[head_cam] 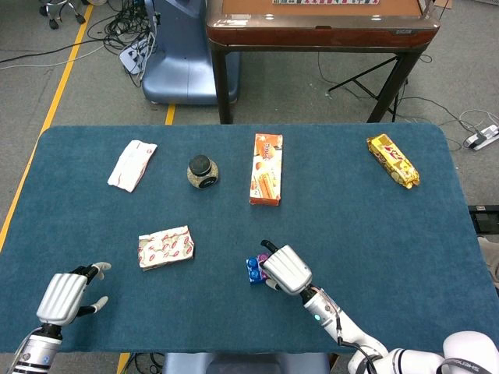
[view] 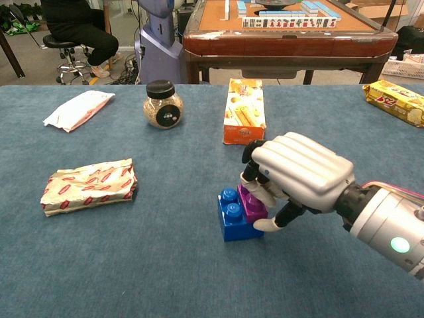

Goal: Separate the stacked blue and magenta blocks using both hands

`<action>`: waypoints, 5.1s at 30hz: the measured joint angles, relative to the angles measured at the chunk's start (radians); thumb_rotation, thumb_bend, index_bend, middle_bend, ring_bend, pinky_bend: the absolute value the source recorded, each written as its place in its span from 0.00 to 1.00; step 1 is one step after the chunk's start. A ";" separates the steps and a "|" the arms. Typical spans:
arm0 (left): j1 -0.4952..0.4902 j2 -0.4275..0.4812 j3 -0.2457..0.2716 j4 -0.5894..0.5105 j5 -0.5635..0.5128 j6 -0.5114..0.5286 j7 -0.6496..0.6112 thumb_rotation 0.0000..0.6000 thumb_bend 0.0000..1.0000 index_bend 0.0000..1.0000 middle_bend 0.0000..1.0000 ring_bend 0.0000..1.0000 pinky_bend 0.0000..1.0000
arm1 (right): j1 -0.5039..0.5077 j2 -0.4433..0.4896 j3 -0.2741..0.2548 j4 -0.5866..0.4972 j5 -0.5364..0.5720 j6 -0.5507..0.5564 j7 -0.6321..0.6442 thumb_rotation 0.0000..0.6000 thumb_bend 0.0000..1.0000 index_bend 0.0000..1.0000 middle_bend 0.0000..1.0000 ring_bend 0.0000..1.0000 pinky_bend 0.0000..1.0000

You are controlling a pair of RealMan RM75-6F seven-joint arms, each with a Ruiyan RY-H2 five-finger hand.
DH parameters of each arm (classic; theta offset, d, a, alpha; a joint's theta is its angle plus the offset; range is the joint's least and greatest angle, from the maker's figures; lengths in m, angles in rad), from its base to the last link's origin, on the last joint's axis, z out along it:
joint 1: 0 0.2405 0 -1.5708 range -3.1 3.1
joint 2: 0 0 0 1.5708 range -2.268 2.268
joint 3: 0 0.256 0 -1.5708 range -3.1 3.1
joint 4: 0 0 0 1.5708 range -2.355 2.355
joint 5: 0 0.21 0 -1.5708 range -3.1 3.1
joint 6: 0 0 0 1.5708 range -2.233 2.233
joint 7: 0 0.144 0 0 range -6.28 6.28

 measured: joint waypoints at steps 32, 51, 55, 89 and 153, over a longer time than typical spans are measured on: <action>-0.011 -0.004 0.002 -0.023 0.000 -0.016 0.032 1.00 0.21 0.37 0.45 0.48 0.69 | 0.010 0.354 0.012 -0.352 0.203 -0.128 0.018 1.00 0.00 0.35 0.20 0.15 0.30; -0.010 -0.017 0.009 -0.011 -0.004 -0.023 0.035 1.00 0.21 0.37 0.45 0.48 0.69 | 0.143 0.391 0.069 -0.462 0.524 -0.305 -0.140 1.00 0.00 0.17 0.10 0.06 0.23; -0.010 -0.020 0.012 -0.006 -0.004 -0.027 0.035 1.00 0.21 0.37 0.45 0.48 0.69 | 0.168 0.379 0.071 -0.461 0.576 -0.313 -0.167 1.00 0.00 0.17 0.10 0.06 0.23; -0.011 -0.017 0.013 -0.007 -0.014 -0.035 0.041 1.00 0.21 0.37 0.45 0.48 0.69 | 0.313 0.280 0.027 -0.401 0.788 -0.303 -0.250 1.00 0.10 0.31 0.12 0.06 0.23; -0.336 -0.157 -0.277 -0.328 -0.235 -0.245 0.098 1.00 0.01 0.09 0.84 0.81 1.00 | 0.230 0.510 0.183 -0.604 0.593 -0.118 0.051 1.00 0.30 0.56 0.21 0.06 0.23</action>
